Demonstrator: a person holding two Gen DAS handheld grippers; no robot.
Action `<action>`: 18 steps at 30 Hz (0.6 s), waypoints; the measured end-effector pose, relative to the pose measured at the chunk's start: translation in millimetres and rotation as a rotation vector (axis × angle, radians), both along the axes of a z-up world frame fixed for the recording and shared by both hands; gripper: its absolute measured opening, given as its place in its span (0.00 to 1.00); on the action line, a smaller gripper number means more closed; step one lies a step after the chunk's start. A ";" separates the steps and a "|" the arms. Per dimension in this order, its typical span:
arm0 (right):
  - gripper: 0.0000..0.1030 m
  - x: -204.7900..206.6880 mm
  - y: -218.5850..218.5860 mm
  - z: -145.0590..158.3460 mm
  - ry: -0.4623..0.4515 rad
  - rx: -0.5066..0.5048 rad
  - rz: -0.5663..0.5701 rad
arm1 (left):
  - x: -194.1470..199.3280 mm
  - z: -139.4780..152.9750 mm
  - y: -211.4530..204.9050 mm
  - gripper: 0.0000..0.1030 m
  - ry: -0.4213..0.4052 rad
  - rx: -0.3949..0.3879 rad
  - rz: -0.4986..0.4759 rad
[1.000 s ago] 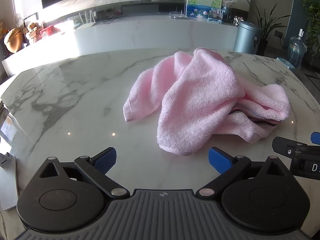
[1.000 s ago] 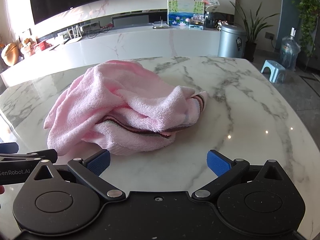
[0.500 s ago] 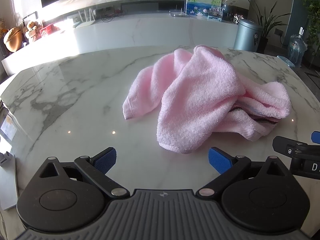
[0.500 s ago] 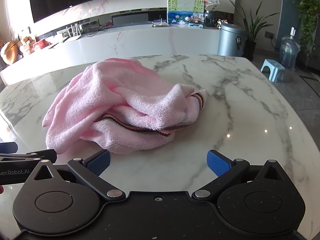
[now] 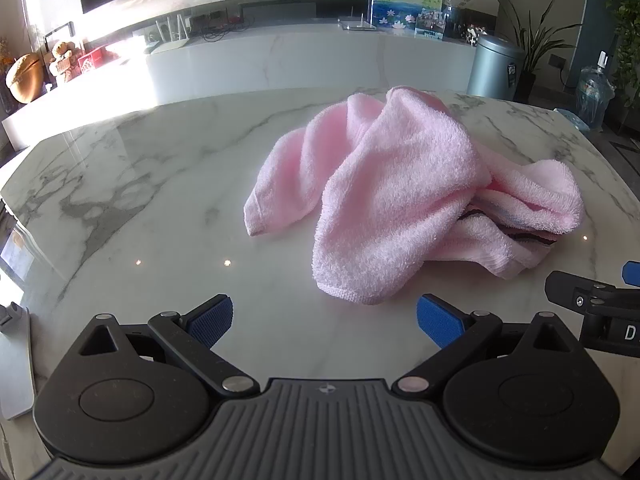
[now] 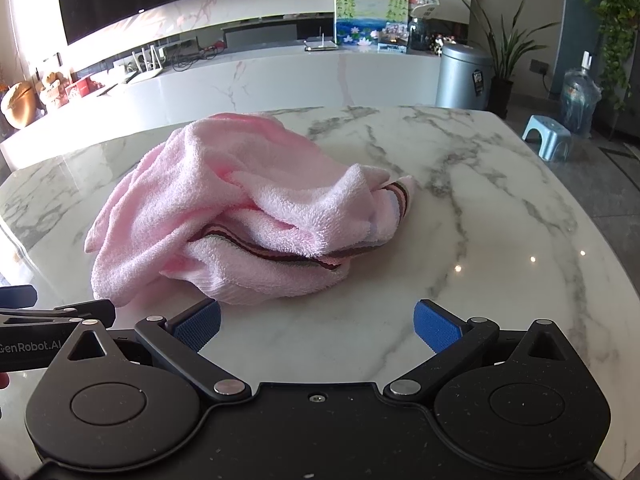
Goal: Fold towel
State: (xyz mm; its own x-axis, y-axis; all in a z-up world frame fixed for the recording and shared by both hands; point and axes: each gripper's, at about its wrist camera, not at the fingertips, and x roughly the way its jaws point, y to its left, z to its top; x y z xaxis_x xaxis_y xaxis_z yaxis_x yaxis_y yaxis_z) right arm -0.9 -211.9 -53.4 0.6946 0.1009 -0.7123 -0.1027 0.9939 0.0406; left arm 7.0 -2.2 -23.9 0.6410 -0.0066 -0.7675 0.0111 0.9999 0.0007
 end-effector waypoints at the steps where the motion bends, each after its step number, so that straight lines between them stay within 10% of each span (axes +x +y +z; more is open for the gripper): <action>1: 1.00 0.3 0.0 -0.3 0.001 0.000 0.000 | 0.0 -0.2 0.0 0.97 0.001 -0.003 -0.001; 18: 0.91 6.9 -5.7 -9.8 0.034 0.042 -0.010 | -4.2 -4.9 0.9 0.80 -0.011 -0.042 -0.023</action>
State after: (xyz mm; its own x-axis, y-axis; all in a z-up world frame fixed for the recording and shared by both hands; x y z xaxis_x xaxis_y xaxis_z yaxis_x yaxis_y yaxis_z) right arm 6.0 -217.6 -63.2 0.6712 0.1245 -0.7308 -0.0907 0.9922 0.0858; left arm 2.8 -1.3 -28.8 0.6488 -0.0538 -0.7590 0.0346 0.9985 -0.0413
